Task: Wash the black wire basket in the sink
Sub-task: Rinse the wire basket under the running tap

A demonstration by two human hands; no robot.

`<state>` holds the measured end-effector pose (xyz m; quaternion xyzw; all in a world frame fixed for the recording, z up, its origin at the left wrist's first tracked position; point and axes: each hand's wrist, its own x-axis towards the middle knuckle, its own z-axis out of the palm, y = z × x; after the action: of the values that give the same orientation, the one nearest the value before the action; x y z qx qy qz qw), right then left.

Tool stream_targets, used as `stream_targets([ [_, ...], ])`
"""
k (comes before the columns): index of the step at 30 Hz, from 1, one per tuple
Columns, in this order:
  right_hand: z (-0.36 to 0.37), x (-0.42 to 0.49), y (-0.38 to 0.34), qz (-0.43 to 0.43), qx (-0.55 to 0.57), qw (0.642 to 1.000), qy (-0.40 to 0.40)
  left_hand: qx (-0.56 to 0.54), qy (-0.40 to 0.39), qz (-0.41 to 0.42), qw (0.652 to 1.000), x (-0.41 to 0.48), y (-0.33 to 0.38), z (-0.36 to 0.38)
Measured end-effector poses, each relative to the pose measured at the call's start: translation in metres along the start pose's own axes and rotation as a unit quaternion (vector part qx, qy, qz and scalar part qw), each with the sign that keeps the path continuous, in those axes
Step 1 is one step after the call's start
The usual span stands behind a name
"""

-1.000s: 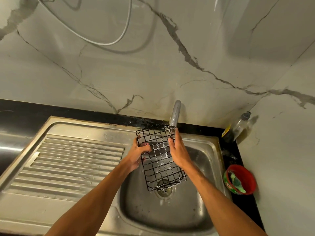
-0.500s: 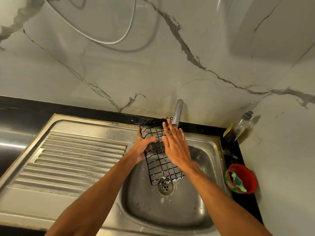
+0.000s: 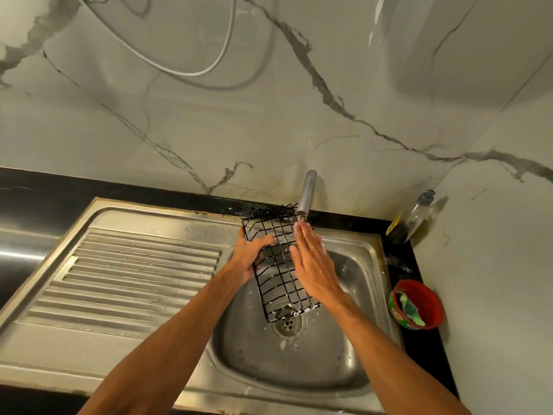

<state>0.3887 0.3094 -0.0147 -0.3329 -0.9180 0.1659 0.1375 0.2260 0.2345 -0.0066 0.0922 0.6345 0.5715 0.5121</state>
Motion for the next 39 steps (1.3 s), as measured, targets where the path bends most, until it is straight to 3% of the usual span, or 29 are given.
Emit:
stream_targets([
  [1,0.0,-0.003,-0.004,0.003,-0.004,1.0,-0.001,-0.007,0.004,0.0,1.0,-0.001,0.0,0.001],
  [5,-0.001,-0.027,-0.019,-0.128,-0.003,0.992,-0.018,-0.025,0.012,-0.013,1.0,0.0,-0.003,-0.005],
  [8,-0.008,-0.025,-0.016,-0.058,0.172,0.983,0.006,-0.024,0.02,-0.016,0.999,-0.003,-0.007,-0.01],
  [11,-0.019,-0.003,-0.028,0.052,0.305,0.95,0.046,-0.047,0.025,-0.028,0.998,-0.005,-0.01,-0.01],
  [12,-0.026,0.01,-0.029,0.09,0.375,0.921,0.052,-0.056,0.024,-0.034,0.998,-0.005,-0.011,-0.011],
  [16,-0.051,0.057,-0.026,0.214,0.629,0.747,0.037,-0.055,0.021,-0.033,0.998,-0.01,-0.002,-0.012],
  [21,-0.058,0.067,-0.024,0.263,0.758,0.596,0.022,-0.035,0.067,-0.032,0.997,-0.01,0.009,-0.005],
  [23,-0.06,0.068,-0.021,0.279,0.779,0.562,-0.007,-0.046,0.084,-0.038,0.995,-0.007,0.01,-0.007],
  [26,-0.07,0.067,-0.019,0.288,0.725,0.612,-0.125,-0.056,0.114,-0.048,0.991,0.001,0.009,-0.007],
  [28,-0.072,0.07,-0.013,0.328,0.705,0.618,-0.112,-0.053,0.124,-0.053,0.989,0.003,0.008,-0.007],
  [30,-0.071,0.073,-0.008,0.347,0.67,0.651,-0.076,-0.048,0.124,-0.051,0.99,0.001,0.01,-0.005],
  [33,-0.069,0.069,-0.013,0.32,0.643,0.678,-0.157,-0.055,0.117,-0.056,0.99,0.004,0.011,-0.004],
  [35,-0.067,0.071,-0.007,0.344,0.639,0.676,-0.128,-0.049,0.107,-0.055,0.992,0.002,0.011,-0.004],
  [36,-0.066,0.073,-0.002,0.356,0.617,0.697,-0.079,-0.044,0.106,-0.051,0.992,0.002,0.01,-0.004],
  [37,-0.065,0.073,0.001,0.348,0.571,0.742,-0.045,-0.042,0.104,-0.044,0.993,0.003,0.01,-0.005],
  [39,-0.064,0.064,-0.01,0.264,0.443,0.854,-0.072,-0.049,0.101,-0.045,0.993,0.009,0.009,-0.005],
])
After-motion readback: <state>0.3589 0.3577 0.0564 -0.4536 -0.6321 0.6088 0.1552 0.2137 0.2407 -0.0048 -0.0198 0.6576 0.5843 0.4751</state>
